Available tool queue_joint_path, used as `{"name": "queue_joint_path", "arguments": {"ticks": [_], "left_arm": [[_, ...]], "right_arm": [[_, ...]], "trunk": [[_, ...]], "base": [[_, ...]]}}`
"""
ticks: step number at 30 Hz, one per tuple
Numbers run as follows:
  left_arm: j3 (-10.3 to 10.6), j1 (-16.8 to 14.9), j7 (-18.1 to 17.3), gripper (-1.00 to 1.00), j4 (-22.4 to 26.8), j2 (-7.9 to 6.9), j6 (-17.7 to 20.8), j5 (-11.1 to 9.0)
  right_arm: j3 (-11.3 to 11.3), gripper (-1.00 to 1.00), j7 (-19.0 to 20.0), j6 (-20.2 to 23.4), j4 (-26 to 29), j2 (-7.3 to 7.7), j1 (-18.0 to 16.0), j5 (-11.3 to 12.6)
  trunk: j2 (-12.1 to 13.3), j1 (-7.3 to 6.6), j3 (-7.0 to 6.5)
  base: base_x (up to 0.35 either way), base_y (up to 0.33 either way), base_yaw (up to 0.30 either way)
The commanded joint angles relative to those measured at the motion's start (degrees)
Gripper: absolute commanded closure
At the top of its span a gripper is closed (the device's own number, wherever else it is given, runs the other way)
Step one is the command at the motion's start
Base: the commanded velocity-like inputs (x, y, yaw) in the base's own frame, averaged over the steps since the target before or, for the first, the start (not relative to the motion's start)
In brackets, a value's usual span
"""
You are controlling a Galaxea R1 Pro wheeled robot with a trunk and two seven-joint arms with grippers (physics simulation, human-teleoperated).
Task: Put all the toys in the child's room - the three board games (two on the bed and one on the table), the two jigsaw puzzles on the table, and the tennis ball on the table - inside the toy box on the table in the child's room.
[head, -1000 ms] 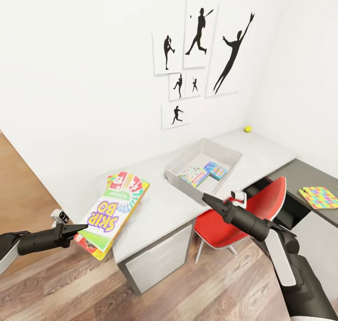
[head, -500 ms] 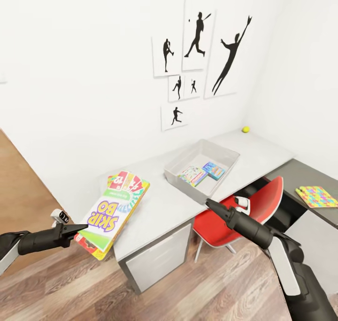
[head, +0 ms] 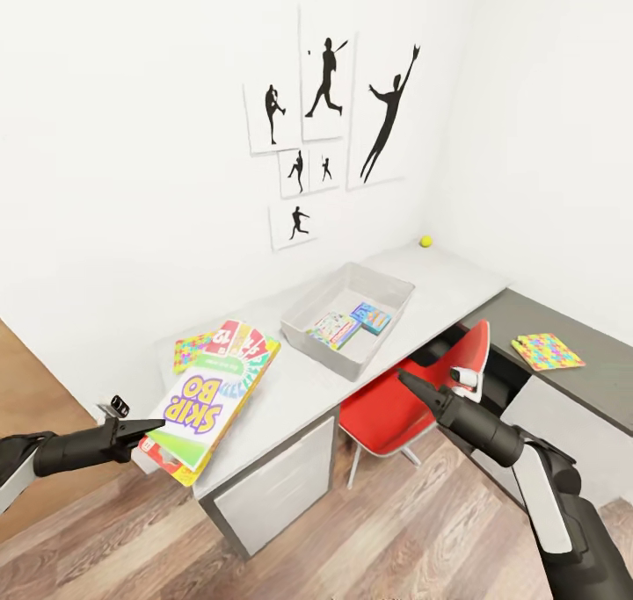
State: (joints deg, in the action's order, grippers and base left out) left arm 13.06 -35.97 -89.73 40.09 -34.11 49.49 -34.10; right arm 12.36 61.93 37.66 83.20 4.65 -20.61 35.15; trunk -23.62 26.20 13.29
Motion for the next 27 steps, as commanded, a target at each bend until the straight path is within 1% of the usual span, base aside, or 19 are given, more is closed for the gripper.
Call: {"name": "queue_joint_path", "arguments": {"ticks": [1, 2, 10, 17, 22, 27], "left_arm": [[0.3, -0.1, -0.3, 1.00, 0.0, -0.08, 0.6, -0.2], [0.3, -0.1, -0.3, 1.00, 0.0, -0.08, 0.6, -0.2], [0.3, -0.1, -0.3, 1.00, 0.0, -0.08, 0.6, -0.2], [0.3, -0.1, -0.3, 1.00, 0.0, -0.08, 0.5, -0.2], [0.3, -0.1, -0.3, 1.00, 0.0, -0.08, 0.4, -0.2], [0.3, -0.1, -0.3, 1.00, 0.0, -0.08, 0.4, -0.2]], "right_arm": [[0.0, -1.00, 0.1, 0.4, 0.0, 0.00, -0.1, 0.3], [0.0, -1.00, 0.1, 0.4, 0.0, 0.02, -0.1, 0.3], [0.1, -1.00, 0.2, 0.3, -0.1, 0.07, 0.0, 0.3], [0.2, -1.00, 1.2, 0.3, -0.3, 0.09, 0.0, 0.3], [1.6, -1.00, 2.4, 0.0, -0.8, 0.09, 0.0, -0.1], [2.1, -1.00, 3.3, -0.1, -0.9, 0.09, 0.0, -0.3]], "trunk": [[0.3, -0.20, -0.14], [0.7, -0.42, -0.38], [0.7, -0.42, -0.87], [0.7, -0.42, -1.31], [0.7, -0.42, -1.62], [0.7, -0.42, -1.93]], "base": [[-0.099, 0.000, -0.229], [-0.097, 0.000, -0.229], [-0.027, 0.000, -0.229], [-0.002, 0.000, -0.229], [0.000, 0.000, -0.229], [0.000, 0.000, -0.229]]}}
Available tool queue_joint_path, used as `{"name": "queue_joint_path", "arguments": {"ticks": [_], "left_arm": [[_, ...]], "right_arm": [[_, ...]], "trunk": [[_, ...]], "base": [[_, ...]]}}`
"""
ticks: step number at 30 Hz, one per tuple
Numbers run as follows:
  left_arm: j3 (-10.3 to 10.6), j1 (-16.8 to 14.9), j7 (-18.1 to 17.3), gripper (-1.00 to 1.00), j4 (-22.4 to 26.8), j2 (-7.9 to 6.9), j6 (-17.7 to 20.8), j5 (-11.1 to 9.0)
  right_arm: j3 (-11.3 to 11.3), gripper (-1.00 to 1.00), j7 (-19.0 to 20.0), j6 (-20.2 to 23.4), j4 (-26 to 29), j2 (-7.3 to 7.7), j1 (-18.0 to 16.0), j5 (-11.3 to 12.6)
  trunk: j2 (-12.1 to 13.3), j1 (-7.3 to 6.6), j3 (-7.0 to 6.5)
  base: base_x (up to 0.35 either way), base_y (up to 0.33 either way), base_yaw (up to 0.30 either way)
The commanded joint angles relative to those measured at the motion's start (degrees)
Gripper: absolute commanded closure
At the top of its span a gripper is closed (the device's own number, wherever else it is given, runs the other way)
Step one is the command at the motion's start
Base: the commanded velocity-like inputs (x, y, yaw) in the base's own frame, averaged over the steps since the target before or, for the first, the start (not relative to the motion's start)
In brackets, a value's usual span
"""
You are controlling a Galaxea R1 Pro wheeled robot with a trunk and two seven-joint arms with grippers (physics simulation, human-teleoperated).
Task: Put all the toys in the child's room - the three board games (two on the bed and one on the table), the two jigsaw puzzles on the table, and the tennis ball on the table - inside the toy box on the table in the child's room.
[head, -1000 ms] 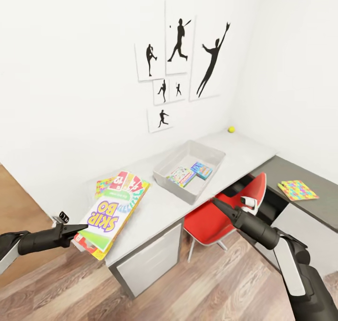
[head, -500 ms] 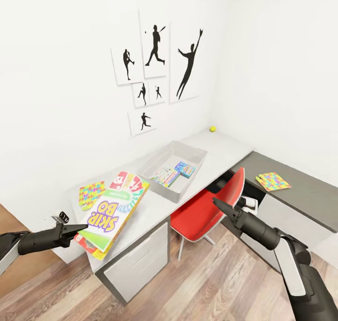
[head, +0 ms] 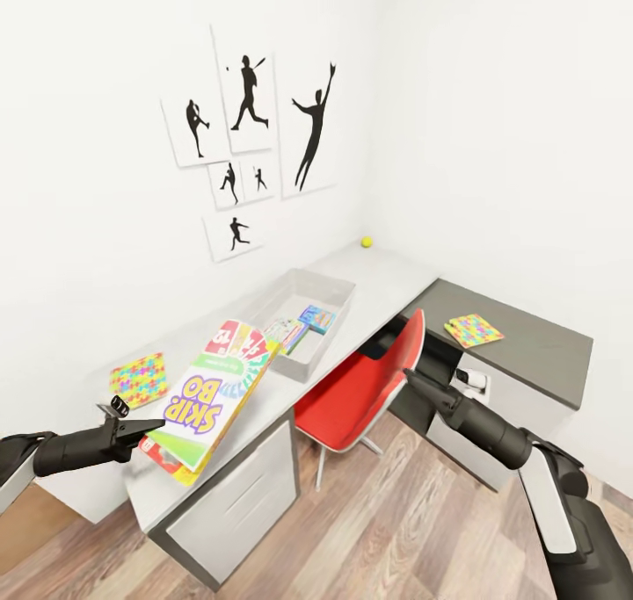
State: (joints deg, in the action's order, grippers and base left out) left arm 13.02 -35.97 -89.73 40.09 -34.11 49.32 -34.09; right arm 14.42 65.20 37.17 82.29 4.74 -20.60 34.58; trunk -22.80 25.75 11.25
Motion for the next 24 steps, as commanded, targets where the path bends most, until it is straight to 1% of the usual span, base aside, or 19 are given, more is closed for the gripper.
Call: {"name": "queue_joint_path", "arguments": {"ticks": [1, 7, 10, 24], "left_arm": [[0.3, -0.1, -0.3, 1.00, 0.0, -0.08, 0.6, -0.2], [0.3, -0.1, -0.3, 1.00, 0.0, -0.05, 0.6, -0.2], [0.3, -0.1, -0.3, 1.00, 0.0, -0.07, 0.6, -0.2], [0.3, -0.1, -0.3, 1.00, 0.0, 0.00, -0.2, -0.2]], "right_arm": [[0.0, -1.00, 0.1, 0.4, 0.0, 0.00, -0.1, 0.2], [0.1, -1.00, 0.2, 0.4, 0.0, 0.00, -0.1, 0.1], [0.1, -1.00, 0.2, 0.4, 0.0, 0.00, -0.1, 0.1], [0.1, -1.00, 0.2, -0.3, 0.0, -0.01, -0.1, 0.1]], "trunk": [[-0.1, 0.04, 0.05], [-0.1, 0.04, -0.30], [-0.1, 0.04, -0.39], [-0.1, 0.04, -0.64]], "base": [[0.000, 0.000, -0.229], [0.000, 0.000, -0.227], [0.000, 0.000, -0.137], [0.000, 0.000, -0.022]]}}
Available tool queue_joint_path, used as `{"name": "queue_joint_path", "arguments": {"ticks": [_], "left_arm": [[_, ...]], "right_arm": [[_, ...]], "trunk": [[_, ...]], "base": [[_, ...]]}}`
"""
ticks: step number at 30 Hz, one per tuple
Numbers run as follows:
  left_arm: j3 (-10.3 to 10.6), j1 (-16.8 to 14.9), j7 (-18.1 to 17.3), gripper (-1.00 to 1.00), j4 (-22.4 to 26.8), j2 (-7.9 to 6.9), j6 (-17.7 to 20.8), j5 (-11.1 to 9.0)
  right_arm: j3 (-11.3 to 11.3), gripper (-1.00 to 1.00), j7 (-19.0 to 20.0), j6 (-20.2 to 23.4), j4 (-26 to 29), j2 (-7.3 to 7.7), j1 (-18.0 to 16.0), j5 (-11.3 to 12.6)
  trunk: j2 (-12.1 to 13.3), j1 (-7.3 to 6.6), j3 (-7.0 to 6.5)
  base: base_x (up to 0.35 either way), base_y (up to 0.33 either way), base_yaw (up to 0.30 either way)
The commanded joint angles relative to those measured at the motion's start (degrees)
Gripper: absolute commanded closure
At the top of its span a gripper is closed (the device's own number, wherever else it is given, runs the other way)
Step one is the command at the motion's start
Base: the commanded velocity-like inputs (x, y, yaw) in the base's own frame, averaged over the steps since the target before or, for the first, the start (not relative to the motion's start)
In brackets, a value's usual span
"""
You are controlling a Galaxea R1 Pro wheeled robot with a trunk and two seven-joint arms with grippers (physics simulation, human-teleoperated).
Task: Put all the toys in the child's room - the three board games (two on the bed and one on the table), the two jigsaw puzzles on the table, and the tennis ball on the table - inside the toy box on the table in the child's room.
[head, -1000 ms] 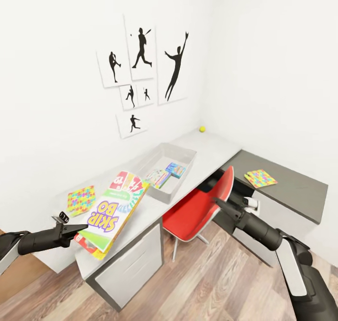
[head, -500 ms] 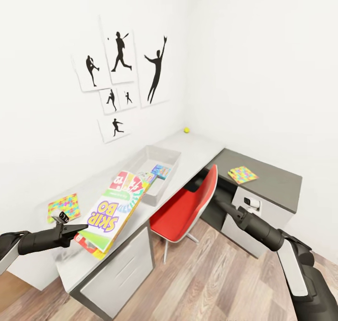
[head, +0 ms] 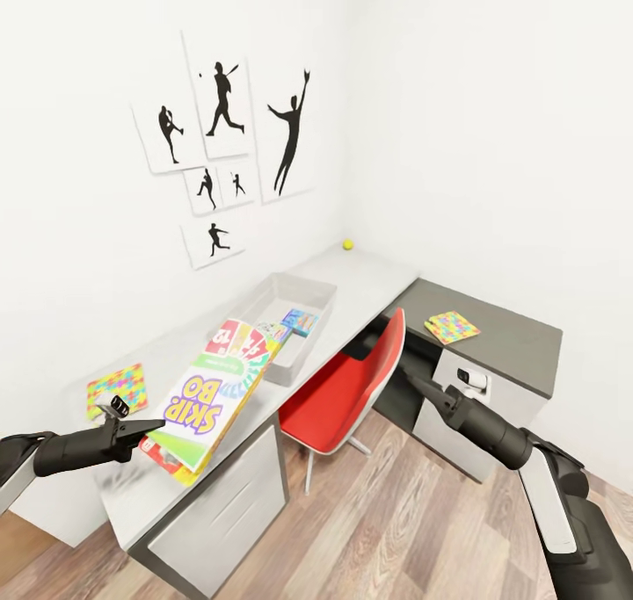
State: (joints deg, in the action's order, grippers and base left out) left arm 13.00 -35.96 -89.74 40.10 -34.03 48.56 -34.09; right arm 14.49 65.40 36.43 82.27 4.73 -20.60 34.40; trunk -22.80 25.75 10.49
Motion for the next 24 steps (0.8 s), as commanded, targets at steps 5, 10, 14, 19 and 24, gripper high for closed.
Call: {"name": "queue_joint_path", "arguments": {"ticks": [5, 10, 14, 19, 24], "left_arm": [[0.3, -0.1, -0.3, 1.00, 0.0, -0.07, 0.2, -0.2], [0.3, -0.1, -0.3, 1.00, 0.0, -0.07, 0.1, -0.2], [0.3, -0.1, -0.3, 1.00, 0.0, -0.07, 0.1, -0.2], [0.3, -0.1, -0.3, 1.00, 0.0, -0.07, 0.1, -0.2], [0.3, -0.1, -0.3, 1.00, 0.0, -0.07, 0.1, -0.2]], "right_arm": [[0.0, -1.00, 0.2, 0.3, 0.0, 0.02, 0.2, 0.2], [0.0, -1.00, 0.2, 0.3, 0.0, -0.03, 0.3, 0.2], [0.0, -1.00, 0.3, 0.3, 0.1, -0.05, 0.6, 0.2], [0.0, -1.00, 0.3, 0.2, 0.4, -0.06, 1.3, 0.2], [0.0, -1.00, 0.3, 0.1, 0.5, -0.07, 1.4, 0.2]], "trunk": [[-0.1, 0.04, -0.30], [-0.1, 0.04, -0.75], [-0.1, 0.04, -1.10], [-0.1, 0.04, -1.55], [-0.1, 0.04, -2.01]], "base": [[0.000, -0.045, -0.099], [0.000, -0.057, -0.114], [0.000, -0.010, -0.105], [0.000, -0.002, -0.046], [0.019, 0.000, -0.008]]}}
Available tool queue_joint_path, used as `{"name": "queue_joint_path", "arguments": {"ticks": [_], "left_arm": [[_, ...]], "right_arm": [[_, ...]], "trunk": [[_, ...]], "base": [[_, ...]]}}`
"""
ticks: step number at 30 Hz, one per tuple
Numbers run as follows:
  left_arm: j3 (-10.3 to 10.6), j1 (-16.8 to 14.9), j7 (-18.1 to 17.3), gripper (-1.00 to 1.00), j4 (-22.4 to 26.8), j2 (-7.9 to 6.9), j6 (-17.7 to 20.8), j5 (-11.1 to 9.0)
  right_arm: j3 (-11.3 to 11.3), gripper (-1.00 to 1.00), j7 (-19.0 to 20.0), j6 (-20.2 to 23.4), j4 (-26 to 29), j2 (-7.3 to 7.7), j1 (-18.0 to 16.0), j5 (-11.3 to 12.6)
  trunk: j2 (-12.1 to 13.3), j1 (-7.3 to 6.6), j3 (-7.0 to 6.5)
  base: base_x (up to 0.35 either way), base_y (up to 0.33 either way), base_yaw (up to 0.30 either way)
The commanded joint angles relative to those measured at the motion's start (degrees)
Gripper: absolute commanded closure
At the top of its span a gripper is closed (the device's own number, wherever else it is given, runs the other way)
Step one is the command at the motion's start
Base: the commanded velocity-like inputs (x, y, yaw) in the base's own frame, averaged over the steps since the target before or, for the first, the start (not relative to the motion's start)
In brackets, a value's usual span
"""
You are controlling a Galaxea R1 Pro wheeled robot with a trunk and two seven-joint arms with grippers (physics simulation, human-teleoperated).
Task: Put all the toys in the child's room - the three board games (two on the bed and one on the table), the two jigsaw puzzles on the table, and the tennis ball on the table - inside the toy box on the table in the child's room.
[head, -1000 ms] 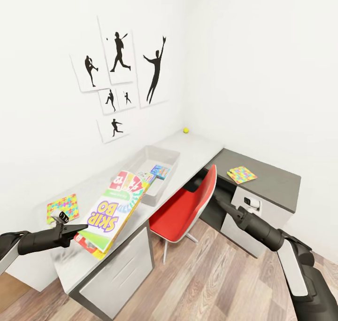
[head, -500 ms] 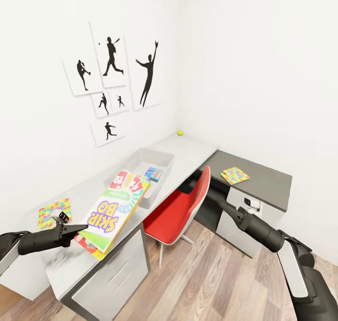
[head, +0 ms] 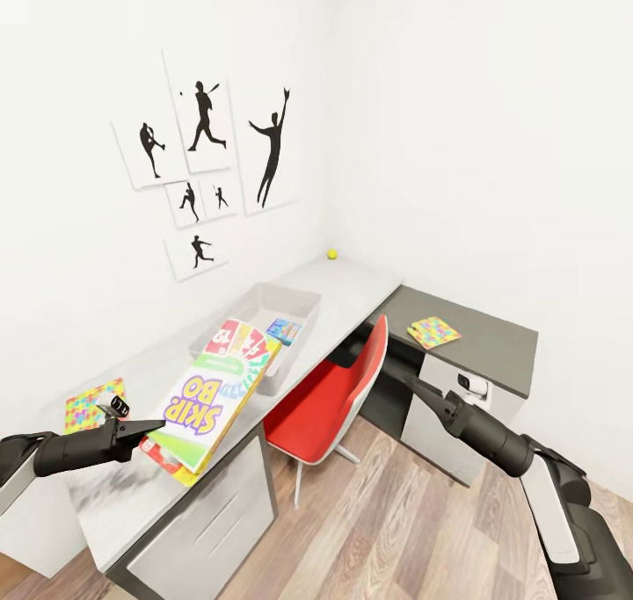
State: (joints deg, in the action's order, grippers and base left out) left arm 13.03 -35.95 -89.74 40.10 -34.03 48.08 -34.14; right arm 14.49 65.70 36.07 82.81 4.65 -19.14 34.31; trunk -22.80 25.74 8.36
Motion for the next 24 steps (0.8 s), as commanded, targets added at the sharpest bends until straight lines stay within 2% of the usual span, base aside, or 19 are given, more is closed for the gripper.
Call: {"name": "queue_joint_path", "arguments": {"ticks": [1, 5, 18, 24], "left_arm": [[0.3, -0.1, -0.3, 1.00, -0.1, -0.11, 0.6, -0.2], [0.3, -0.1, -0.3, 1.00, -0.1, -0.09, 0.5, -0.2], [0.3, -0.1, -0.3, 1.00, -0.1, -0.07, 0.4, -0.2], [0.3, -0.1, -0.3, 1.00, -0.1, -0.07, -1.9, -0.2]], "right_arm": [[0.0, -1.00, 0.0, 0.0, 0.0, 0.01, 0.0, 0.3], [0.0, -1.00, 0.0, -1.7, -0.1, 0.01, 0.0, 0.3], [0.0, -1.00, 1.3, -2.5, 0.0, 0.01, 0.1, 0.3], [0.0, -1.00, 1.3, -2.5, 0.0, 0.01, 0.1, 0.3]], "trunk": [[-0.1, 0.04, 0.03], [-0.1, 0.04, -0.34], [-0.1, 0.04, -1.54], [-0.1, 0.04, -2.10]], "base": [[0.040, 0.000, -0.002], [0.017, 0.000, -0.001], [0.001, 0.000, 0.000], [0.048, -0.025, 0.000]]}}
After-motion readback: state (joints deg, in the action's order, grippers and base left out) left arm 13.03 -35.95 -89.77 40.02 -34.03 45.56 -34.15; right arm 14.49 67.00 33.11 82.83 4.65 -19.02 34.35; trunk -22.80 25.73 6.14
